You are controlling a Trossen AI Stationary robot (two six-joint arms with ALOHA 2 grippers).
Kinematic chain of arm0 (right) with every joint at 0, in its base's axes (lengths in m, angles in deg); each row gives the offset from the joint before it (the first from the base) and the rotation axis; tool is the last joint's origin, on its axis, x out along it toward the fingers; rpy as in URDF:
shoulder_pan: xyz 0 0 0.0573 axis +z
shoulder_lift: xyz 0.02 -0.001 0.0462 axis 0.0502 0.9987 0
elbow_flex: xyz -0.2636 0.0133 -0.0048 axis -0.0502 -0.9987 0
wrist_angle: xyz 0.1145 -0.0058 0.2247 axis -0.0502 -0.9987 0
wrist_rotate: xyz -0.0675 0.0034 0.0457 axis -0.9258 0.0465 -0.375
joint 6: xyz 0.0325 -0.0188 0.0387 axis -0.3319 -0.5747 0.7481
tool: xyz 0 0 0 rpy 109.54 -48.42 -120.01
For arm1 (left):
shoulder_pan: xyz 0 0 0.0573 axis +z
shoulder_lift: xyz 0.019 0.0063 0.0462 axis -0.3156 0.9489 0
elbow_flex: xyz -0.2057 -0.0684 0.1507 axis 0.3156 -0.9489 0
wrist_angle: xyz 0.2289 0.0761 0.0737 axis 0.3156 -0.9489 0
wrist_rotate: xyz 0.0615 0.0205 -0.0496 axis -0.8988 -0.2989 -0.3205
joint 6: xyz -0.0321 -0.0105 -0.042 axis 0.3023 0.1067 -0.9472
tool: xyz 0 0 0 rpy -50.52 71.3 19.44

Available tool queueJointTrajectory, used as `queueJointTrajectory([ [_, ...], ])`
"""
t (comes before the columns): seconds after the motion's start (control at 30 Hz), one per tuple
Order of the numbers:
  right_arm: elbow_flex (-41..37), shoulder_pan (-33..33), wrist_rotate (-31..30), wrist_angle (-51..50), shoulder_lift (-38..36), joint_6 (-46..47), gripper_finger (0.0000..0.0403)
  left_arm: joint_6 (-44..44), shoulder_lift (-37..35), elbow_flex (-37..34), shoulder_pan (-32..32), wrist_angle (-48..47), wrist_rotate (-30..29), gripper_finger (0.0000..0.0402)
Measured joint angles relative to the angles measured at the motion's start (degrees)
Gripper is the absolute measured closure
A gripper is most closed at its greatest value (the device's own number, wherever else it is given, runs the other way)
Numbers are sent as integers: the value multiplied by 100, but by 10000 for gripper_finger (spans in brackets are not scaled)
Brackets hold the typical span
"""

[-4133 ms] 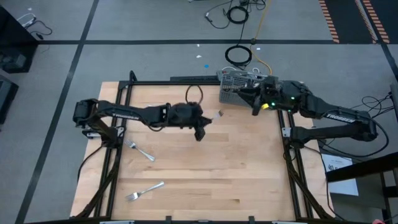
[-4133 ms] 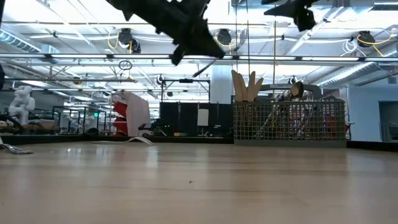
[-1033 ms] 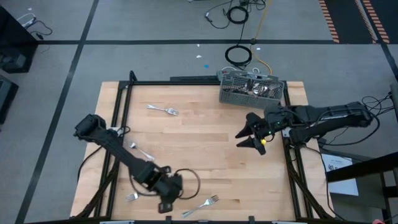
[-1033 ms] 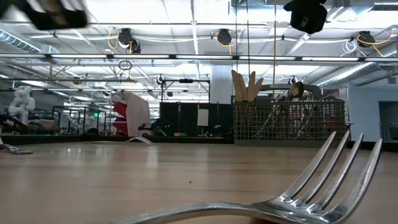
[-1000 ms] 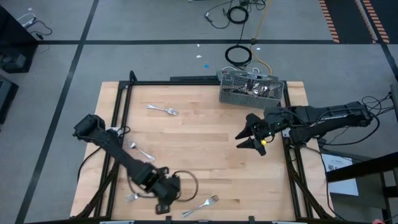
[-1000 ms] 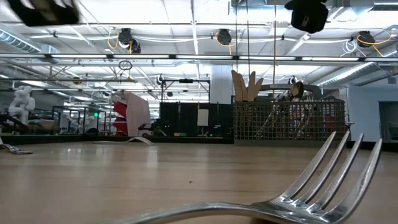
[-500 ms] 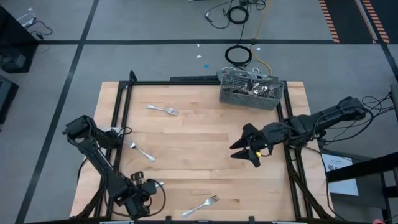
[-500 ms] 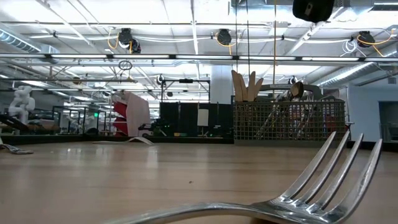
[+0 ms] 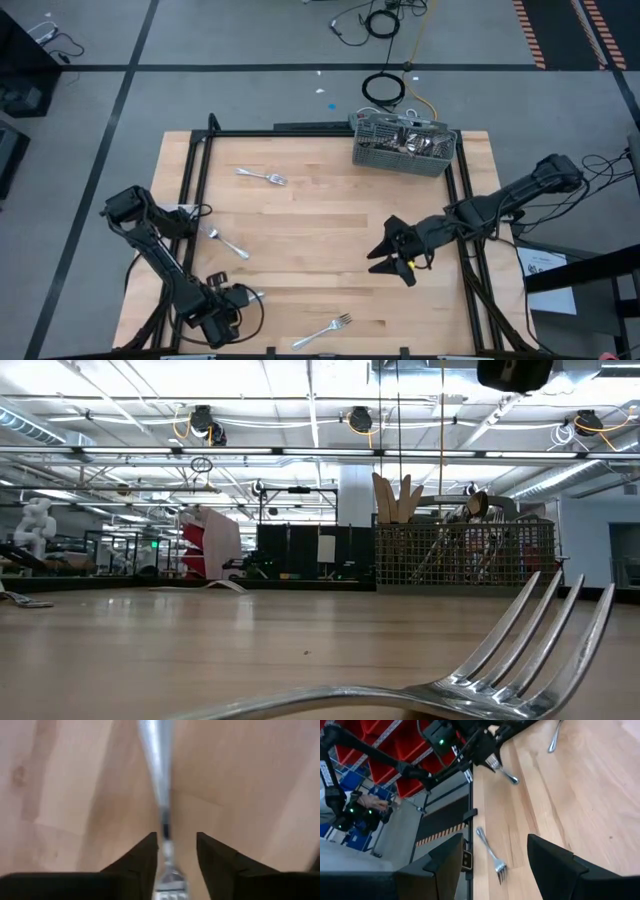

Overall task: Sort silverware
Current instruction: Put the silver spoon into the silverware basket

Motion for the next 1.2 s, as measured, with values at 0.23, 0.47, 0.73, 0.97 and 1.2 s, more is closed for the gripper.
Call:
queueJointTrajectory([
  [0.23,0,137,7,-6,140,6,195,-75,-3,-497,4,351,-193,229],
  [0.47,0,357,7,-49,140,130,195,-38,-53,-867,4,1079,-160,255],
  [0.73,0,500,2,-118,140,130,195,218,-24,-822,27,1196,-140,387],
  [0.97,0,501,-13,-161,127,80,195,710,-228,-444,497,1012,-363,388],
  [1.2,0,501,-620,-347,-130,-150,195,1347,-870,-186,1324,1525,-1468,390],
])
